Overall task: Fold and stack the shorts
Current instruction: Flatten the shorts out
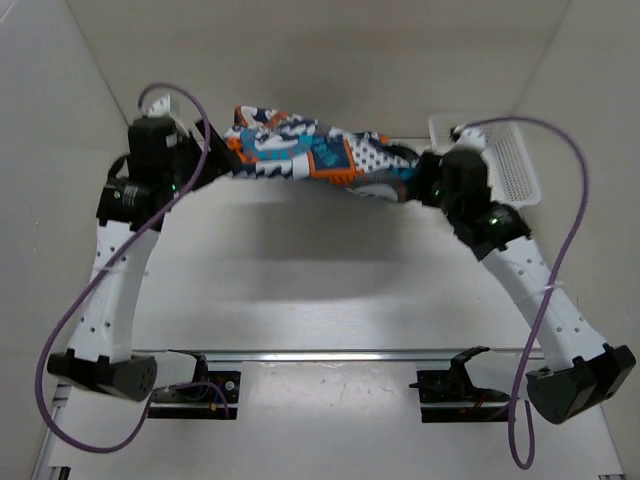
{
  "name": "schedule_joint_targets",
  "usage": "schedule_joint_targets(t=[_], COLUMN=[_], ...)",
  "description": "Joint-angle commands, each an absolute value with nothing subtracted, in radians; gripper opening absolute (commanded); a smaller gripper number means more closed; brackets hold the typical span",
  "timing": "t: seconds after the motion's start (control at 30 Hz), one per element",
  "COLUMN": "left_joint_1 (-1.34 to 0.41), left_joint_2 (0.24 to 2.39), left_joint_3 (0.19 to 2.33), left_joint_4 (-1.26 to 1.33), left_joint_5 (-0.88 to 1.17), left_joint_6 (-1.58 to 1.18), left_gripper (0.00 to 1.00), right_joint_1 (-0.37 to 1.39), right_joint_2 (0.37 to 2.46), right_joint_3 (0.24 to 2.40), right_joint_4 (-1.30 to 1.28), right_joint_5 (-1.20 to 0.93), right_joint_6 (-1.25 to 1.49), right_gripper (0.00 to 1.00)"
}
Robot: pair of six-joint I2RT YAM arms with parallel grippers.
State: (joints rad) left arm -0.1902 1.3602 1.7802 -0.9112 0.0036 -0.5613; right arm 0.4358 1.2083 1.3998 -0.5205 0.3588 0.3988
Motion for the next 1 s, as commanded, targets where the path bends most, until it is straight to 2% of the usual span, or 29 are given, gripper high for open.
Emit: schedule_joint_targets(t=[0.0, 0.03, 0.07, 0.17, 0.2, 0.27, 0.3, 0.37, 0.4, 0.43, 0.47, 0.53, 0.6, 0.77, 0.8, 0.83, 0.9, 0.97], left_joint_1=[-0.196, -0.196, -0.196, -0.196, -0.196, -0.196, -0.196, -0.196, -0.196, -0.207, -0.216, -0.230, -0.245, -0.282, -0.282, -0.291, -0.301, -0.301], left_joint_2=[1.347, 1.338, 1.338, 1.313, 1.313, 1.302, 1.314, 1.356, 1.374, 1.408, 1.425, 1.468, 1.477, 1.466, 1.479, 1.494, 1.563, 1.617], left_joint_3=[1.461, 1.342, 1.301, 1.224, 1.224, 1.238, 1.249, 1.288, 1.302, 1.314, 1.333, 1.342, 1.342, 1.240, 1.227, 1.217, 1.232, 1.245], left_joint_4=[-0.907, -0.907, -0.907, -0.907, -0.907, -0.907, -0.907, -0.917, -0.917, -0.929, -0.940, -0.954, -0.965, -0.930, -0.919, -0.919, -0.904, -0.904], left_joint_5=[0.003, -0.006, -0.006, -0.029, -0.029, -0.044, -0.044, -0.044, -0.044, -0.058, -0.069, -0.081, -0.090, -0.086, -0.060, -0.060, -0.069, -0.069], left_joint_6=[-0.569, -0.583, -0.583, -0.583, -0.583, -0.583, -0.583, -0.583, -0.583, -0.583, -0.583, -0.592, -0.626, -0.683, -0.683, -0.683, -0.683, -0.672], left_gripper=[1.00, 1.00, 1.00, 0.97, 0.83, 0.59, 0.32, 0.14, 0.10, 0.10, 0.10, 0.10, 0.10, 0.13, 0.20, 0.42, 0.67, 0.76], right_joint_1=[0.506, 0.523, 0.550, 0.571, 0.571, 0.571, 0.571, 0.571, 0.562, 0.561, 0.551, 0.540, 0.540, 0.506, 0.488, 0.464, 0.442, 0.422], right_joint_2=[1.168, 1.137, 1.126, 1.077, 1.062, 1.005, 0.974, 0.963, 0.963, 0.963, 0.983, 1.029, 1.066, 1.101, 1.127, 1.140, 1.181, 1.218], right_joint_3=[1.066, 1.004, 0.915, 0.844, 0.818, 0.808, 0.796, 0.796, 0.816, 0.830, 0.845, 0.896, 0.919, 0.937, 0.937, 0.937, 0.928, 0.928], right_joint_4=[-0.460, -0.460, -0.460, -0.541, -0.579, -0.592, -0.592, -0.601, -0.601, -0.615, -0.626, -0.670, -0.679, -0.680, -0.663, -0.652, -0.634, -0.624], right_joint_5=[0.386, 0.411, 0.426, 0.462, 0.485, 0.485, 0.485, 0.485, 0.470, 0.460, 0.460, 0.451, 0.416, 0.325, 0.296, 0.229, 0.175, 0.141], right_joint_6=[0.402, 0.420, 0.445, 0.557, 0.610, 0.638, 0.638, 0.652, 0.652, 0.652, 0.652, 0.652, 0.652, 0.652, 0.652, 0.641, 0.641, 0.641], right_gripper=[0.73, 0.86, 0.88, 0.89, 0.85, 0.67, 0.56, 0.32, 0.26, 0.22, 0.13, 0.08, 0.05, 0.05, 0.05, 0.05, 0.05, 0.04])
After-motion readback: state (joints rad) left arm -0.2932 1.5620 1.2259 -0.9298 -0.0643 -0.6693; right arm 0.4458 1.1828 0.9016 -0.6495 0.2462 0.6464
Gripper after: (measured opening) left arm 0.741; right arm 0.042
